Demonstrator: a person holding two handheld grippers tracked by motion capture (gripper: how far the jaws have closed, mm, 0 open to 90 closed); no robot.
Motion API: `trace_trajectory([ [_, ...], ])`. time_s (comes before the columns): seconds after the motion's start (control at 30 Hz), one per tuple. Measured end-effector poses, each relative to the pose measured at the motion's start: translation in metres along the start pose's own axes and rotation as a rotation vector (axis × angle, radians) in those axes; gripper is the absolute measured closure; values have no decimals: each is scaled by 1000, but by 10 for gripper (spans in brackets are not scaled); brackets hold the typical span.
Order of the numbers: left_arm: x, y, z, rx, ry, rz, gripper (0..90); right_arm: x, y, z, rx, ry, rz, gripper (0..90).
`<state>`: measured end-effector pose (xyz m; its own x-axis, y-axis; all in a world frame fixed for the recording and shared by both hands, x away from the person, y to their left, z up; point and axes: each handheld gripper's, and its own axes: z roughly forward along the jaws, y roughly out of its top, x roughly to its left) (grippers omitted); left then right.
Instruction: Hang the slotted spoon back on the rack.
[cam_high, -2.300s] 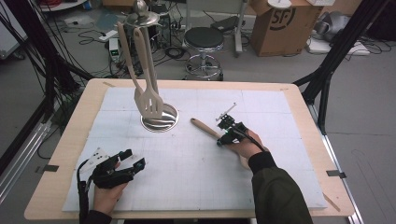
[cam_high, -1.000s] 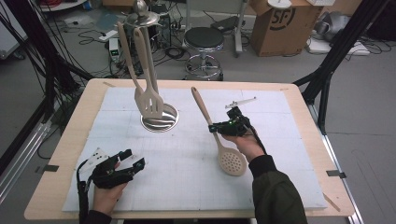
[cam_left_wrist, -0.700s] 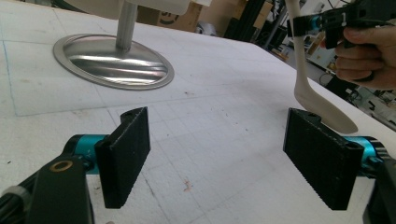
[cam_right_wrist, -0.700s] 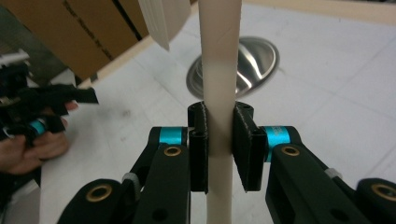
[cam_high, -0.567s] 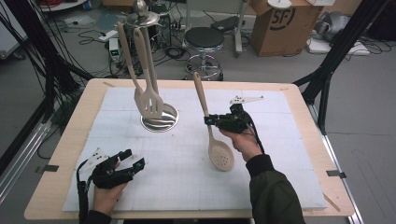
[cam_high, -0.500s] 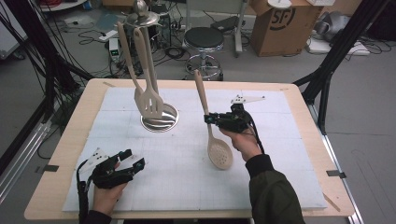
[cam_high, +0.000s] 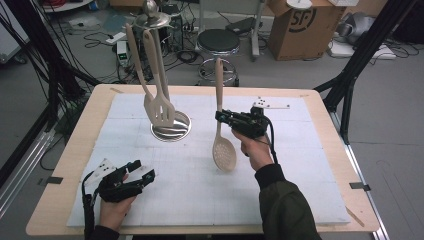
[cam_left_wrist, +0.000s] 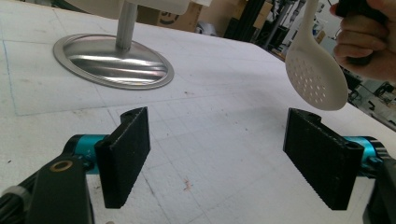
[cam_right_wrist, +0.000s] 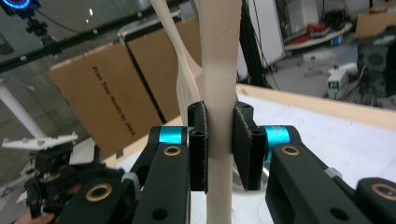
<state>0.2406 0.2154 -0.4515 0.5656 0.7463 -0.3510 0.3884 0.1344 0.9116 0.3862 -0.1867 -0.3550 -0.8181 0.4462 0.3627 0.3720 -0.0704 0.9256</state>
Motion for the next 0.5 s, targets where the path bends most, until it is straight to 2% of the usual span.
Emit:
trace_trajectory([
  [0.07,0,0,0,4,-2,3,235,3,1,4,-32,11,-15,776],
  [0.23,-1,0,0,4,-4,3,235,8,1,15,-92,59,-16,776],
  [0.5,0,0,0,1,-4,3,235,12,5,27,-132,87,-18,776],
])
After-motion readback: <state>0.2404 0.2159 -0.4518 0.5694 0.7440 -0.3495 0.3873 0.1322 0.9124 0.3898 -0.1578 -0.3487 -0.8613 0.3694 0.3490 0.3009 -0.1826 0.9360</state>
